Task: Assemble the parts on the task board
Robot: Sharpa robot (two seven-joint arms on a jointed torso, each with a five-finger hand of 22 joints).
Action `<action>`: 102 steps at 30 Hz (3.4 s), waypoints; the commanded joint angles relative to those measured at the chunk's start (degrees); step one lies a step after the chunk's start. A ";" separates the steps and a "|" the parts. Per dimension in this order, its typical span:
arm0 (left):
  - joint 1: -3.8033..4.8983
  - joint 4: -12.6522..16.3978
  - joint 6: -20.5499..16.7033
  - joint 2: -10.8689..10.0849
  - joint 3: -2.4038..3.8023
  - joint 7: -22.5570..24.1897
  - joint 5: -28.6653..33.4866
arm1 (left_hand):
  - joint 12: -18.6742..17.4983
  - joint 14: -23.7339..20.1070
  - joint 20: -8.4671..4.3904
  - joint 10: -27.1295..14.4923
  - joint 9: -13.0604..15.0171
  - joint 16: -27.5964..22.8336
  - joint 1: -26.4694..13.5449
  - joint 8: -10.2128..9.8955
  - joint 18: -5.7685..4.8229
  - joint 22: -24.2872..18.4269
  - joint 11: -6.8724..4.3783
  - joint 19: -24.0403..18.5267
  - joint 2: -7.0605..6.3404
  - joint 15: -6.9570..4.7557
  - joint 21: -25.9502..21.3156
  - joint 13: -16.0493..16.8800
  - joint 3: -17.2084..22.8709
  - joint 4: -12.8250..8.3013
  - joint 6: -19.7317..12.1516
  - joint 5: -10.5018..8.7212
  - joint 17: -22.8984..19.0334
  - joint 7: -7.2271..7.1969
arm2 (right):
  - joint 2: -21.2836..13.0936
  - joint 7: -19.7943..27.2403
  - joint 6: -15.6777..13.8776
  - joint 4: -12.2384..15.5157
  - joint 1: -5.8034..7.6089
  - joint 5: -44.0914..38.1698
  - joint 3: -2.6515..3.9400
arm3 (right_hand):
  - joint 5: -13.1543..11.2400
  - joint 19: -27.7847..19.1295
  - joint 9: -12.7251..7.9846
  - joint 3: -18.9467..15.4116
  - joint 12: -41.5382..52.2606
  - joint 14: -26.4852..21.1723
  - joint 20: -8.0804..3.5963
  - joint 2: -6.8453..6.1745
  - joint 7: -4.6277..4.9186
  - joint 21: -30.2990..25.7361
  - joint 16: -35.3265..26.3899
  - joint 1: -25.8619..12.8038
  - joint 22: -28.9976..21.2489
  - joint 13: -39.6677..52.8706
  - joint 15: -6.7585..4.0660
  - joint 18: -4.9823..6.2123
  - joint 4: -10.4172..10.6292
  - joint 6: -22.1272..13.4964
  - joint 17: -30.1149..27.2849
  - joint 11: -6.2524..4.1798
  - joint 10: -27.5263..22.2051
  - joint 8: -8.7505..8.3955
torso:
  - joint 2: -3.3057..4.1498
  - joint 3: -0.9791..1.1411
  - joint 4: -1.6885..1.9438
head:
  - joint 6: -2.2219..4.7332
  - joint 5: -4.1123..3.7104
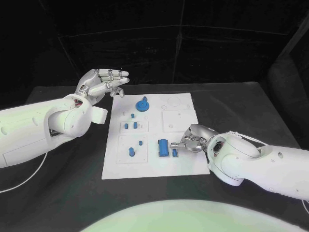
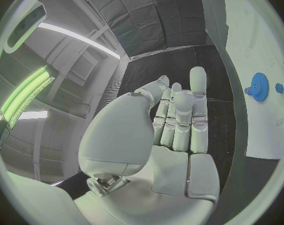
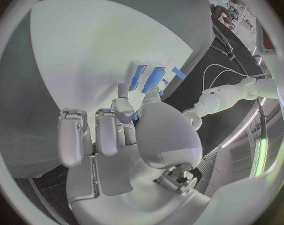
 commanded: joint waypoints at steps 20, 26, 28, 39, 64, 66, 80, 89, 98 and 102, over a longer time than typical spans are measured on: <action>0.02 -1.42 0.09 0.50 -0.03 0.20 1.15 | -0.21 -5.96 0.57 -2.40 -0.07 -4.98 -1.05 0.52 0.33 -0.86 0.50 -2.62 0.22 0.56 -1.97 -0.69 -0.74 0.27 -0.92 -0.11 -7.58 0.29 | -5.23 47.56 -6.07 -7.10 3.31 43.01 0.04 | 8.48 -18.20 -0.23 2.98 -28.34 -7.29 2.29 3.22 3.22 -28.26 -32.19 19.88 -13.18 -21.75 2.58 6.51 -7.49 -7.16 -36.33 2.57 -15.53 -4.73 | -1.61 -0.07 0.08 | 4.71 -0.99; -0.36 -4.07 -0.74 1.77 -0.08 0.06 3.54 | -2.26 -13.98 1.81 -4.07 -0.16 -18.01 -0.63 0.81 0.26 -5.84 1.52 -11.25 0.58 1.79 -9.98 -1.92 -0.29 0.59 -1.46 -0.15 -14.78 0.67 | -1.19 58.76 0.56 -17.90 5.80 56.06 0.07 | 6.96 -32.73 -1.94 2.59 -46.56 -20.19 5.94 4.93 6.30 -54.02 -56.40 24.51 -32.46 -39.77 7.10 8.13 -8.06 -8.85 -49.68 6.41 -19.78 -8.24 | -3.16 -0.19 0.23 | 7.76 -1.41; -0.79 -5.34 -0.37 2.60 -0.08 0.24 3.98 | -3.45 -13.58 2.56 -3.56 -0.17 -23.80 -0.67 0.84 0.29 -8.41 1.69 -12.84 0.61 2.12 -12.99 -1.96 -0.02 0.86 -1.30 -0.16 -17.83 0.63 | 0.89 61.11 2.02 -21.79 6.19 58.03 0.11 | 6.35 -32.74 -3.34 1.80 -51.32 -19.98 8.39 5.48 7.56 -61.45 -64.06 25.16 -38.67 -48.04 7.54 8.33 -8.21 -8.37 -55.01 7.15 -17.08 -10.22 | -3.94 -0.23 0.19 | 8.44 -1.26; -2.48 -12.93 0.27 7.23 -0.01 0.33 5.42 | -14.15 -16.05 7.96 -2.38 -0.58 -48.65 -5.38 -3.64 0.21 -22.89 3.82 -22.55 -1.48 6.81 -28.81 -1.99 -3.00 5.29 -2.78 0.07 -27.86 0.76 | 12.39 67.42 6.22 -37.86 6.80 65.00 1.56 | 6.08 -31.39 -7.56 0.42 -57.59 -22.94 11.05 5.90 7.88 -75.35 -77.76 21.56 -51.08 -62.15 11.65 8.56 -11.51 -8.57 -66.11 9.33 -17.29 -12.63 | -5.46 0.10 0.08 | 13.01 -0.38; -6.64 -5.95 -13.02 7.39 3.74 -0.38 3.30 | -20.68 -48.86 0.30 -37.89 -4.23 -66.12 -49.41 -9.12 -4.86 -38.31 -0.90 -51.47 4.71 3.06 -34.62 -5.48 -16.94 1.66 -36.83 -3.33 -36.27 -6.03 | 12.13 67.20 -5.38 -31.16 5.39 70.90 3.00 | -3.13 -61.11 -13.48 10.47 -62.06 -58.78 3.70 -2.81 1.02 -87.14 -81.88 -31.30 -67.02 -67.28 4.12 3.52 -16.64 -39.54 -74.91 4.22 -53.54 -16.26 | -5.63 1.32 1.17 | 13.28 1.55; -7.67 -3.31 -16.57 6.76 4.86 -0.34 2.72 | -20.68 -50.61 -0.26 -39.64 -4.23 -66.12 -51.88 -9.12 -5.44 -38.84 -1.32 -52.82 4.71 2.72 -34.62 -5.48 -17.29 1.66 -38.48 -3.33 -36.27 -10.33 | 10.81 67.50 -8.71 -27.71 5.01 72.80 3.38 | -3.13 -62.81 -13.48 11.02 -62.06 -60.68 3.23 -2.81 0.61 -87.14 -81.88 -33.98 -67.62 -67.28 4.12 2.88 -16.64 -41.25 -74.91 -0.02 -55.42 -16.26 | -5.63 1.33 1.18 | 13.25 1.56; -11.65 6.90 -30.26 4.33 9.19 -0.17 0.48 | -20.68 -59.37 -6.68 -48.40 -4.23 -66.12 -64.30 -9.12 -10.07 -45.00 -6.04 -59.61 4.71 -1.35 -34.62 -5.48 -21.58 1.66 -46.78 -3.33 -36.27 -10.33 | 6.30 68.53 -20.10 -15.91 3.72 79.26 4.68 | -3.13 -71.85 -13.48 17.33 -62.06 -70.83 -2.44 -2.81 -4.27 -87.14 -81.88 -48.34 -70.80 -67.28 4.12 -1.75 -16.64 -50.45 -74.91 -0.02 -65.56 -16.26 | -5.63 1.33 1.18 | 13.25 1.56; -11.66 6.91 -30.27 4.33 9.20 -0.17 0.48 | -20.68 -62.85 -6.68 -51.86 -4.23 -66.12 -69.19 -9.12 -10.07 -45.00 -6.04 -62.19 4.71 -1.35 -34.62 -5.48 -21.58 1.66 -50.05 -3.33 -36.27 -10.33 | 6.30 68.53 -20.10 -15.91 3.72 79.26 4.68 | -3.13 -75.58 -13.48 17.33 -62.06 -74.87 -2.44 -2.81 -4.27 -87.14 -81.88 -54.07 -74.90 -67.28 4.12 -1.75 -16.64 -54.15 -74.91 -0.02 -69.62 -16.26 | -5.63 1.33 1.18 | 13.25 1.56; -11.66 6.91 -30.27 4.33 9.20 -0.17 0.48 | -20.68 -65.10 -6.68 -54.10 -4.23 -66.12 -72.42 -9.12 -10.07 -45.00 -6.04 -63.90 4.71 -1.35 -34.62 -5.48 -21.58 1.66 -52.14 -3.33 -36.27 -10.33 | 6.30 68.53 -20.10 -15.91 3.72 79.26 4.68 | -3.13 -77.97 -13.48 17.33 -62.06 -77.58 -2.44 -2.81 -4.27 -87.14 -81.88 -57.84 -74.90 -67.28 4.12 -1.75 -16.64 -56.53 -74.91 -0.02 -72.26 -16.26 | -5.63 1.33 1.18 | 13.25 1.56; -11.66 6.91 -30.27 4.33 9.20 -0.17 0.48 | -20.68 -65.81 -6.68 -54.92 -4.23 -66.12 -73.57 -9.12 -10.07 -45.00 -6.04 -68.19 4.71 -1.35 -34.62 -5.48 -21.58 1.66 -52.77 -3.33 -36.27 -10.33 | 6.30 68.53 -20.10 -15.91 3.72 79.26 4.68 | -3.13 -78.82 -13.48 17.33 -62.06 -78.49 -2.44 -2.81 -4.27 -87.14 -81.88 -59.21 -74.90 -67.28 4.12 -1.75 -16.64 -57.33 -74.91 -0.02 -73.18 -16.26 | -5.63 1.33 1.18 | 13.25 1.56</action>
